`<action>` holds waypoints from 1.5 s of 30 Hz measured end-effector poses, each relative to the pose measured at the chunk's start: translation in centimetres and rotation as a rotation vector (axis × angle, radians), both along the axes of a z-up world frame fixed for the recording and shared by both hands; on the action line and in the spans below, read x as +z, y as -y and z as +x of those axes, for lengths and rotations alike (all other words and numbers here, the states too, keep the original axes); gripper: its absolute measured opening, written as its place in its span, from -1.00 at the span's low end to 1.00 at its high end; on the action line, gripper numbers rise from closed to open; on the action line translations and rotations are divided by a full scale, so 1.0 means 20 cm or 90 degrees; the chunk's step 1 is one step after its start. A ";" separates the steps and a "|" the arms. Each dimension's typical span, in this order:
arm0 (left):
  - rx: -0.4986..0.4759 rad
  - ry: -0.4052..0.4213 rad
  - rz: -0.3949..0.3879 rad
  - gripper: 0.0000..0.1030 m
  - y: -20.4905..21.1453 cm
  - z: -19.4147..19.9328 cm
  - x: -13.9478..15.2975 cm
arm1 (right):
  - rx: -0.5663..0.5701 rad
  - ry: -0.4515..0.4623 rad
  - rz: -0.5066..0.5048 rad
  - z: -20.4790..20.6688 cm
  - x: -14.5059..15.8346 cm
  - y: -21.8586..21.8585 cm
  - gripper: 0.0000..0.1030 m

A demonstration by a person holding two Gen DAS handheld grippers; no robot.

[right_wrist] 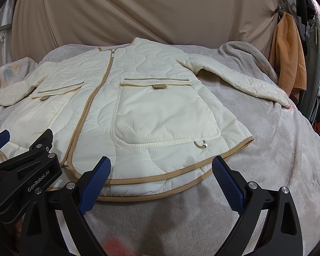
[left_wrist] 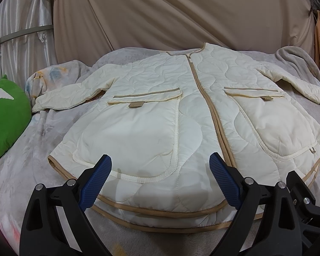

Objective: Fold large clothes

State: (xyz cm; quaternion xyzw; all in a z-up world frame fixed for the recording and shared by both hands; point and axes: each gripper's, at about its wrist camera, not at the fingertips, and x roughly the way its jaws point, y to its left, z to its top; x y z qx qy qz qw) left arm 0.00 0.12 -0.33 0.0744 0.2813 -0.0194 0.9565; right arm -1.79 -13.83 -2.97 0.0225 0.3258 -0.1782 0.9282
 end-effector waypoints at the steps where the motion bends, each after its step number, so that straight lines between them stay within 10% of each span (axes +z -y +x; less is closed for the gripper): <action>1: 0.000 0.000 0.000 0.75 0.00 0.00 0.00 | 0.000 0.000 0.000 0.00 0.00 0.00 0.86; 45: 0.000 0.002 0.002 0.73 0.00 0.00 0.00 | 0.001 0.001 0.000 0.00 -0.01 0.00 0.85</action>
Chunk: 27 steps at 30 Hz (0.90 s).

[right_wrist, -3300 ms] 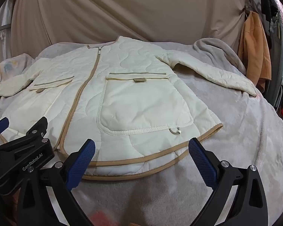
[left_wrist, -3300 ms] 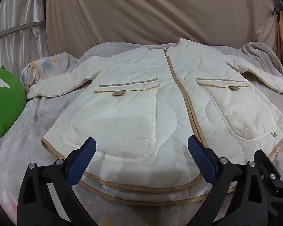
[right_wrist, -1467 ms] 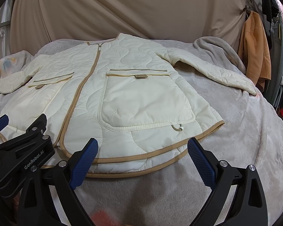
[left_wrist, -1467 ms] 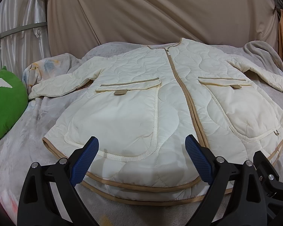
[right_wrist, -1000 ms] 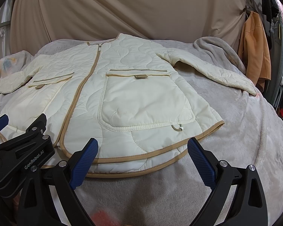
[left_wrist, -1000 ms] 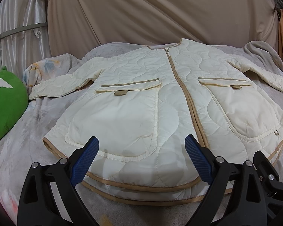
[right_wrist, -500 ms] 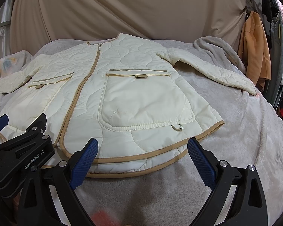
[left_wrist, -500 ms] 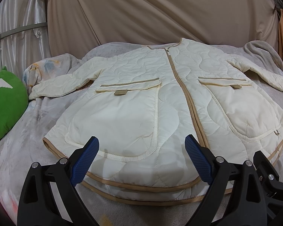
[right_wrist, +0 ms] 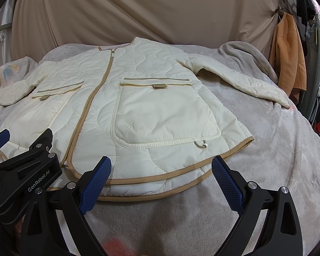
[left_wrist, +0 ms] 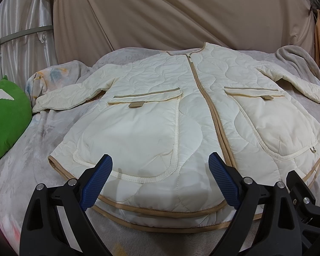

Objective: Fold large clothes

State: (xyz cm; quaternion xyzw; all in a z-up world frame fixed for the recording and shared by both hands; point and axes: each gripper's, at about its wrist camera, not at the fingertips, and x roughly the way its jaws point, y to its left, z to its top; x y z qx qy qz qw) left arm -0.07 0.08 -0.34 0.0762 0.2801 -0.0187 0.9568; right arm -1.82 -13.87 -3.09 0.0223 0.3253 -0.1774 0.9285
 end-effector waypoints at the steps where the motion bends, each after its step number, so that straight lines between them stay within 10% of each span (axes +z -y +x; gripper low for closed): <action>1: 0.000 0.000 0.000 0.73 0.00 0.00 0.00 | 0.000 0.000 0.001 0.00 0.00 0.00 0.85; 15: -0.054 0.011 -0.045 0.79 -0.07 -0.02 0.10 | 0.000 -0.002 0.057 0.00 0.05 0.16 0.74; 27: -0.067 0.038 -0.067 0.88 -0.33 0.26 0.36 | -0.296 0.077 0.214 0.11 0.13 1.67 0.77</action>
